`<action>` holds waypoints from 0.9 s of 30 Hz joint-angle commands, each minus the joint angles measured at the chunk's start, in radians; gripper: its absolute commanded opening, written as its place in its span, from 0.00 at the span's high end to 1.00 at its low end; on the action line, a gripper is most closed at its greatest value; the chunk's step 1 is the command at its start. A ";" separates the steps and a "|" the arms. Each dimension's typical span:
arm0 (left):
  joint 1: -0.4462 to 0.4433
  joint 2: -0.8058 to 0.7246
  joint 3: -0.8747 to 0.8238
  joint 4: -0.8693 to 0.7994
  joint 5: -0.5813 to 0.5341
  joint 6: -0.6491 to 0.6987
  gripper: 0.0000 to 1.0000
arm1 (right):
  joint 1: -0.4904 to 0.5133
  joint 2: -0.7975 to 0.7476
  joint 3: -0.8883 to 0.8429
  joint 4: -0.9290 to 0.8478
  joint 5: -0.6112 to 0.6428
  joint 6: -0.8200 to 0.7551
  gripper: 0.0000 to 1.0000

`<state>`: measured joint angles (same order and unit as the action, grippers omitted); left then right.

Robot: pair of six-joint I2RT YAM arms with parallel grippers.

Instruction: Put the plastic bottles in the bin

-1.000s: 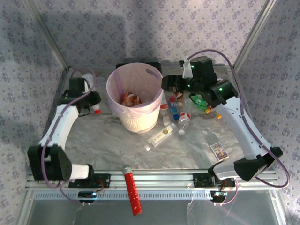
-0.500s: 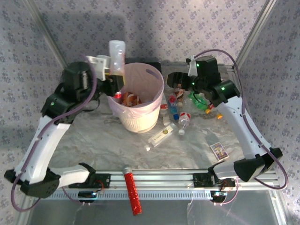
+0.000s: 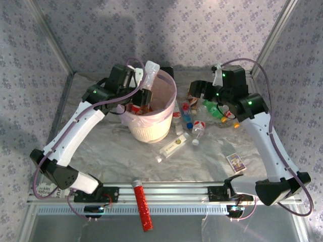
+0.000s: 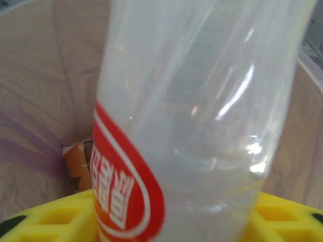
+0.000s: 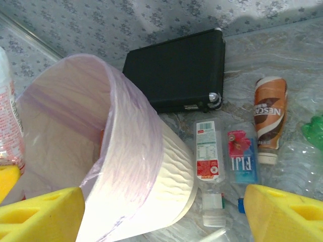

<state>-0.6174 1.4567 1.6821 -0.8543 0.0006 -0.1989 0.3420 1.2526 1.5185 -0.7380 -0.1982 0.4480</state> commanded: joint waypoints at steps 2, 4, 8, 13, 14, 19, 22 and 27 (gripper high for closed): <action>-0.005 -0.030 -0.009 -0.023 -0.022 0.023 0.30 | -0.020 -0.019 -0.022 -0.017 -0.002 0.011 0.16; -0.004 -0.034 -0.007 -0.023 -0.026 0.024 0.29 | -0.020 -0.018 -0.024 -0.017 -0.007 0.012 0.16; -0.002 -0.047 -0.006 -0.022 -0.052 0.028 0.27 | -0.021 -0.018 -0.027 -0.026 0.003 0.011 0.16; 0.028 -0.077 -0.011 -0.026 -0.100 0.023 0.28 | -0.026 -0.019 -0.030 -0.065 0.033 0.026 0.16; 0.038 -0.083 -0.014 -0.031 -0.104 0.020 0.28 | -0.028 -0.019 -0.032 -0.079 0.042 0.029 0.16; 0.127 -0.139 -0.058 -0.024 -0.117 0.001 0.27 | 0.005 -0.029 -0.116 -0.157 0.105 0.075 0.16; 0.192 -0.165 -0.095 -0.003 -0.107 -0.013 0.26 | 0.083 -0.048 -0.250 -0.132 0.121 0.170 0.17; 0.281 -0.163 -0.160 0.053 -0.040 -0.046 0.25 | 0.227 -0.052 -0.517 0.043 0.090 0.429 0.17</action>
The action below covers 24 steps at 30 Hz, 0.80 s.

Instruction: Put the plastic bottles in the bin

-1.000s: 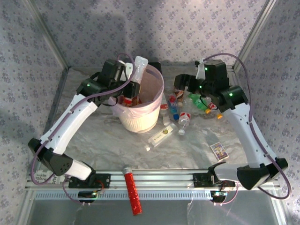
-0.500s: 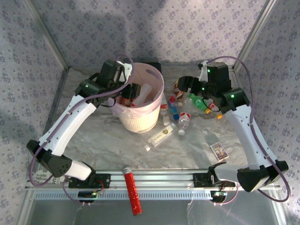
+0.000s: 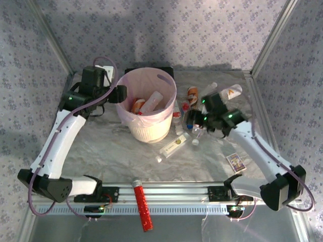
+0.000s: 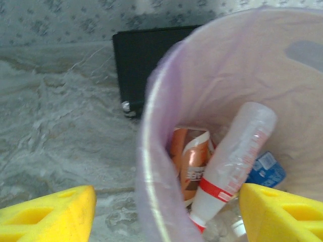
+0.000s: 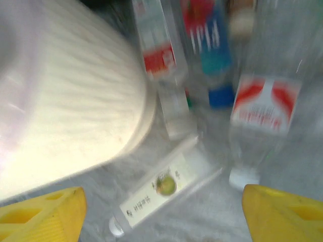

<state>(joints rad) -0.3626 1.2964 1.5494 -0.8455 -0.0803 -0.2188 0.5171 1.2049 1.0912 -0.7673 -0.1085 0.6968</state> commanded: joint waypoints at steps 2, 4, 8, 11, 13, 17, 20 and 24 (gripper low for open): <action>0.035 0.015 -0.042 0.055 0.051 -0.031 0.24 | 0.078 0.003 -0.160 0.143 -0.007 0.257 0.17; 0.039 0.033 -0.051 0.061 0.064 -0.029 0.24 | 0.087 0.024 -0.195 0.175 -0.004 0.291 0.15; 0.040 0.059 -0.058 0.066 0.070 -0.027 0.22 | 0.084 0.084 -0.194 0.222 -0.011 0.292 0.09; 0.044 0.061 -0.071 0.075 0.070 -0.028 0.22 | 0.082 0.129 -0.193 0.250 -0.018 0.313 0.08; 0.049 0.063 -0.083 0.080 0.072 -0.027 0.22 | 0.087 0.166 -0.198 0.268 -0.010 0.321 0.07; 0.059 0.067 -0.097 0.081 0.083 -0.026 0.22 | 0.090 0.217 -0.206 0.302 -0.012 0.340 0.08; 0.063 0.066 -0.107 0.082 0.085 -0.021 0.22 | 0.093 0.244 -0.208 0.299 -0.001 0.348 0.07; 0.071 0.064 -0.125 0.091 0.088 -0.022 0.22 | 0.092 0.284 -0.226 0.305 0.010 0.346 0.07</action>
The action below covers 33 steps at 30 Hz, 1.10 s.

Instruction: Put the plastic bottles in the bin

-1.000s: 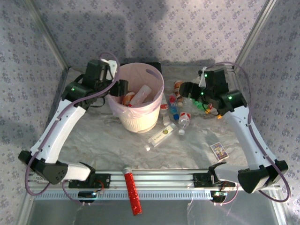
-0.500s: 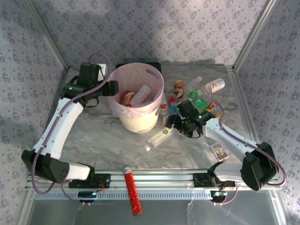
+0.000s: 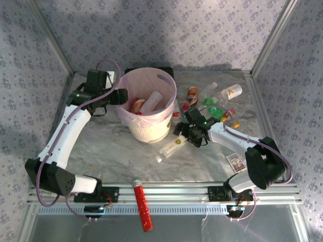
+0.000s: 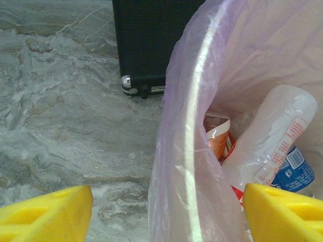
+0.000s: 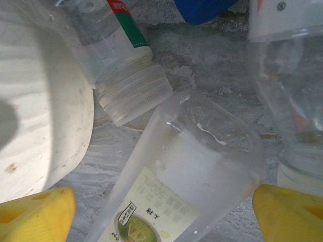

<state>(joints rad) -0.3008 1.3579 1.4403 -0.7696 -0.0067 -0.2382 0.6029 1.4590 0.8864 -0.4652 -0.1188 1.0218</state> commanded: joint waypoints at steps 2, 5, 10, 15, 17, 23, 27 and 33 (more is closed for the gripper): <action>0.011 0.003 -0.023 0.021 0.018 -0.006 0.22 | 0.005 0.050 -0.031 0.010 0.020 0.021 0.08; 0.012 0.003 -0.026 0.024 0.020 -0.006 0.22 | 0.006 0.072 -0.045 0.024 0.018 0.023 0.08; 0.014 0.004 -0.027 0.024 0.024 -0.004 0.22 | 0.001 0.089 -0.057 0.027 0.028 0.012 0.12; 0.014 0.003 -0.032 0.024 0.024 -0.004 0.22 | -0.008 0.070 -0.069 0.004 0.035 -0.003 0.19; 0.014 0.003 -0.032 0.027 0.024 -0.004 0.22 | -0.014 0.055 -0.074 -0.005 0.040 -0.009 0.23; 0.013 0.003 -0.031 0.028 0.024 -0.004 0.22 | -0.036 -0.024 -0.053 -0.045 0.036 -0.047 0.34; 0.014 0.001 -0.034 0.027 0.024 -0.004 0.22 | -0.053 -0.101 0.001 -0.111 0.037 -0.088 0.37; 0.015 0.003 -0.035 0.032 0.041 -0.009 0.22 | -0.137 -0.223 0.105 -0.219 0.033 -0.156 0.41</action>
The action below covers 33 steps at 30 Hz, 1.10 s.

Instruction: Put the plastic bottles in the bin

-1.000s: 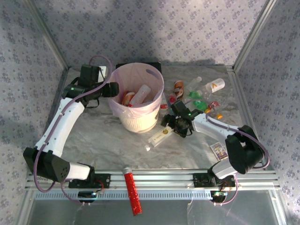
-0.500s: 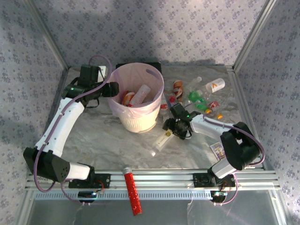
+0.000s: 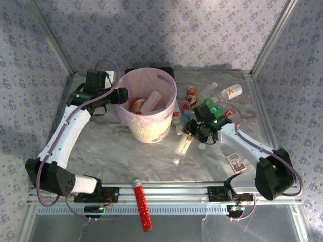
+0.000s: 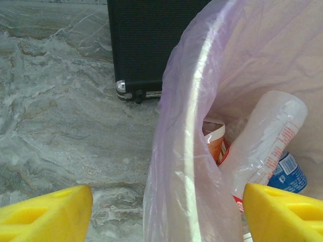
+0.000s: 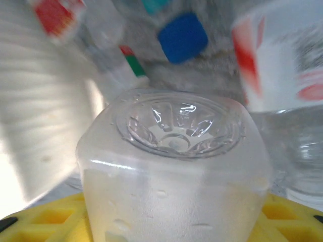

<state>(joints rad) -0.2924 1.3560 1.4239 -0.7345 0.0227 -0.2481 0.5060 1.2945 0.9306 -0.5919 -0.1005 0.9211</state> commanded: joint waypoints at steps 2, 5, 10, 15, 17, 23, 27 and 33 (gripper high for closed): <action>0.007 0.004 -0.019 -0.002 0.014 0.000 0.22 | -0.081 -0.099 0.109 -0.128 0.014 -0.078 0.43; 0.007 0.005 -0.016 -0.002 0.013 0.000 0.22 | -0.131 -0.146 0.215 -0.209 0.047 -0.147 0.44; 0.007 0.016 -0.013 0.000 0.018 -0.006 0.22 | -0.199 -0.167 0.430 -0.286 0.150 -0.279 0.45; 0.007 0.020 -0.012 0.022 0.049 -0.022 0.22 | -0.211 -0.136 0.583 -0.180 0.122 -0.284 0.46; 0.007 0.024 -0.005 0.022 0.056 -0.023 0.22 | -0.196 -0.105 0.636 -0.115 0.095 -0.284 0.47; 0.007 0.030 0.000 0.019 0.064 -0.025 0.22 | -0.063 0.041 0.813 0.026 0.085 -0.284 0.47; 0.008 0.032 -0.011 0.037 0.090 -0.039 0.23 | 0.001 0.174 0.915 0.074 0.066 -0.284 0.47; 0.007 0.036 -0.009 0.041 0.109 -0.046 0.26 | 0.091 0.353 1.063 0.054 0.042 -0.301 0.47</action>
<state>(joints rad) -0.2878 1.3705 1.4208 -0.6979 0.1081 -0.2855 0.5686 1.6028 1.9266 -0.5491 -0.0341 0.6495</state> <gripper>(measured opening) 0.739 0.532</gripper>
